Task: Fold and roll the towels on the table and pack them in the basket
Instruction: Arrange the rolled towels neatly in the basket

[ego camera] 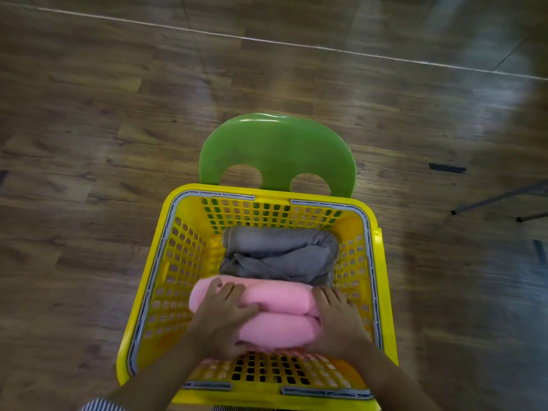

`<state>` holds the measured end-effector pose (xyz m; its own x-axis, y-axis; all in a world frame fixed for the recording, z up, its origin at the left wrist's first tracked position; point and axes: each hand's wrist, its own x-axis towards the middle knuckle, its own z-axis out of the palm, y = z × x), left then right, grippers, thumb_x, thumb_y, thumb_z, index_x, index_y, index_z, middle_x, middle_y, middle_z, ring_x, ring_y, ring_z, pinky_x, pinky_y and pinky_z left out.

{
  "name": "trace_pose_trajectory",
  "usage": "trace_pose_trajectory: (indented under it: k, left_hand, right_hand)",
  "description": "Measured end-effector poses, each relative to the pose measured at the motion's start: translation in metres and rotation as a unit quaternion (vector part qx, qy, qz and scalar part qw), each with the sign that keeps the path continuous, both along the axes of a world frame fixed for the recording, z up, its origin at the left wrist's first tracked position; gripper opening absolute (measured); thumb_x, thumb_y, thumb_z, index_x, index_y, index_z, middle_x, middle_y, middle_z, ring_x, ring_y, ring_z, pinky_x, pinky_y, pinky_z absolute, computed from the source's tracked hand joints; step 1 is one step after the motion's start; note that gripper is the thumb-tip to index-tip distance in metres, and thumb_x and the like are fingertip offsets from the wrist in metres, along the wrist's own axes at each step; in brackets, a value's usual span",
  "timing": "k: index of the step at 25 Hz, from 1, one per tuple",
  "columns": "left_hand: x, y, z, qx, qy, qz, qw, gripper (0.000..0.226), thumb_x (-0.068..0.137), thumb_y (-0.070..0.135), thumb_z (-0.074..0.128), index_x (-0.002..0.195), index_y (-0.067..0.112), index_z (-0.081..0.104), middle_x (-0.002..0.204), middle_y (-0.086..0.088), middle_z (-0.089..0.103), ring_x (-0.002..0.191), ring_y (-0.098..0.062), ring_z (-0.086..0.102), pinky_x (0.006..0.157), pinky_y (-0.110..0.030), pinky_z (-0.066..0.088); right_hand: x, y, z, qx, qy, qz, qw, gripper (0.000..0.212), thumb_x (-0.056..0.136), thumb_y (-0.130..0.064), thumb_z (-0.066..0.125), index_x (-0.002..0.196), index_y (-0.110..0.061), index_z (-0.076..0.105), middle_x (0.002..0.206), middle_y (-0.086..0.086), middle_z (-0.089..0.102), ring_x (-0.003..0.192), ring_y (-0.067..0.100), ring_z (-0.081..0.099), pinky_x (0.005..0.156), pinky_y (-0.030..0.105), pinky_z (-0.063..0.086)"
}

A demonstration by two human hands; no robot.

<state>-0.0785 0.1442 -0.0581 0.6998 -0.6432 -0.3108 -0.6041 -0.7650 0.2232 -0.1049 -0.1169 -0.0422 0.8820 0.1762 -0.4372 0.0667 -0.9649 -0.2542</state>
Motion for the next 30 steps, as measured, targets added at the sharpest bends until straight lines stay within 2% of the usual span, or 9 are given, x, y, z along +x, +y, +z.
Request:
trace_pose_trajectory:
  k: [4, 6, 8, 10, 14, 18, 21, 24, 30]
  left_hand:
    - [-0.015, -0.005, -0.03, 0.087, 0.074, 0.021, 0.993, 0.111, 0.028, 0.069, 0.065, 0.122, 0.013, 0.046, 0.094, -0.005, 0.062, 0.08, -0.024, 0.055, 0.084, -0.051, 0.041]
    - [-0.001, -0.012, -0.036, 0.123, 0.106, 0.015, 0.987, 0.118, 0.023, 0.078, 0.065, 0.119, 0.012, 0.047, 0.106, -0.011, 0.061, 0.091, -0.028, 0.054, 0.082, -0.055, 0.046]
    - [0.017, -0.013, -0.042, 0.149, 0.131, -0.009, 0.98, 0.136, 0.029, 0.095, 0.054, 0.137, 0.014, 0.036, 0.145, -0.02, 0.035, 0.13, -0.035, 0.035, 0.102, -0.065, 0.028]
    - [0.033, -0.009, -0.045, 0.148, 0.205, 0.001, 0.968, 0.146, 0.029, 0.098, 0.041, 0.149, 0.019, 0.016, 0.16, -0.009, 0.004, 0.146, -0.027, 0.007, 0.111, -0.064, -0.001]
    - [0.038, -0.012, -0.055, 0.163, 0.221, 0.017, 0.961, 0.148, 0.031, 0.097, 0.051, 0.151, 0.023, 0.01, 0.157, -0.009, 0.02, 0.143, -0.029, 0.017, 0.115, -0.053, 0.0]
    - [0.026, -0.018, -0.054, 0.178, 0.188, 0.012, 0.966, 0.121, 0.05, 0.09, 0.053, 0.145, 0.018, 0.03, 0.136, -0.014, 0.051, 0.128, -0.032, 0.04, 0.113, -0.049, 0.009]
    - [0.022, -0.016, -0.054, 0.187, 0.204, 0.024, 0.961, 0.124, 0.046, 0.094, 0.039, 0.145, 0.02, 0.029, 0.137, -0.014, 0.05, 0.128, -0.03, 0.04, 0.113, -0.049, 0.009]
    - [0.023, -0.018, -0.059, 0.207, 0.231, 0.043, 0.95, 0.124, 0.051, 0.093, 0.049, 0.149, 0.022, 0.022, 0.146, -0.015, 0.041, 0.135, -0.03, 0.033, 0.114, -0.051, 0.007]
    - [0.031, -0.016, -0.066, 0.176, 0.268, 0.048, 0.946, 0.152, 0.013, 0.102, 0.02, 0.143, 0.025, 0.029, 0.145, -0.004, 0.044, 0.13, -0.026, 0.041, 0.11, -0.047, 0.022]
  right_hand:
    - [-0.023, 0.0, -0.039, -0.028, 0.069, 0.015, 0.997, 0.107, 0.044, -0.066, 0.067, 0.133, -0.016, 0.037, 0.134, 0.005, 0.044, 0.122, 0.032, 0.047, 0.09, 0.047, 0.046]
    - [-0.025, -0.001, -0.05, -0.008, 0.087, -0.004, 0.996, 0.109, 0.05, -0.059, 0.071, 0.14, -0.015, 0.029, 0.143, 0.009, 0.034, 0.131, 0.034, 0.036, 0.102, 0.046, 0.037]
    - [-0.021, -0.007, -0.052, 0.018, 0.147, -0.014, 0.989, 0.115, 0.054, -0.057, 0.072, 0.145, -0.017, 0.015, 0.152, 0.006, 0.019, 0.139, 0.029, 0.019, 0.112, 0.041, 0.024]
    - [-0.015, -0.013, -0.052, 0.052, 0.184, -0.043, 0.981, 0.121, 0.047, -0.058, 0.078, 0.144, -0.022, 0.015, 0.149, 0.001, 0.024, 0.134, 0.024, 0.026, 0.109, 0.036, 0.029]
    - [-0.012, -0.013, -0.051, 0.078, 0.177, -0.059, 0.979, 0.119, 0.043, -0.053, 0.082, 0.14, -0.026, 0.02, 0.141, -0.003, 0.035, 0.124, 0.018, 0.037, 0.1, 0.031, 0.037]
    - [-0.017, -0.014, -0.056, 0.068, 0.171, -0.042, 0.982, 0.119, 0.046, -0.055, 0.078, 0.144, -0.026, 0.017, 0.145, -0.004, 0.031, 0.129, 0.019, 0.032, 0.105, 0.032, 0.033]
    - [-0.021, -0.016, -0.06, 0.065, 0.172, -0.046, 0.982, 0.121, 0.044, -0.06, 0.073, 0.145, -0.028, 0.015, 0.148, -0.005, 0.028, 0.133, 0.018, 0.029, 0.108, 0.034, 0.032]
    - [-0.021, -0.012, -0.066, 0.052, 0.164, -0.034, 0.984, 0.12, 0.047, -0.057, 0.076, 0.146, -0.025, 0.014, 0.149, -0.004, 0.027, 0.135, 0.02, 0.027, 0.111, 0.035, 0.029]
    - [-0.017, -0.012, -0.069, 0.046, 0.158, -0.026, 0.986, 0.122, 0.045, -0.057, 0.079, 0.145, -0.024, 0.016, 0.147, -0.003, 0.029, 0.132, 0.022, 0.03, 0.109, 0.038, 0.032]
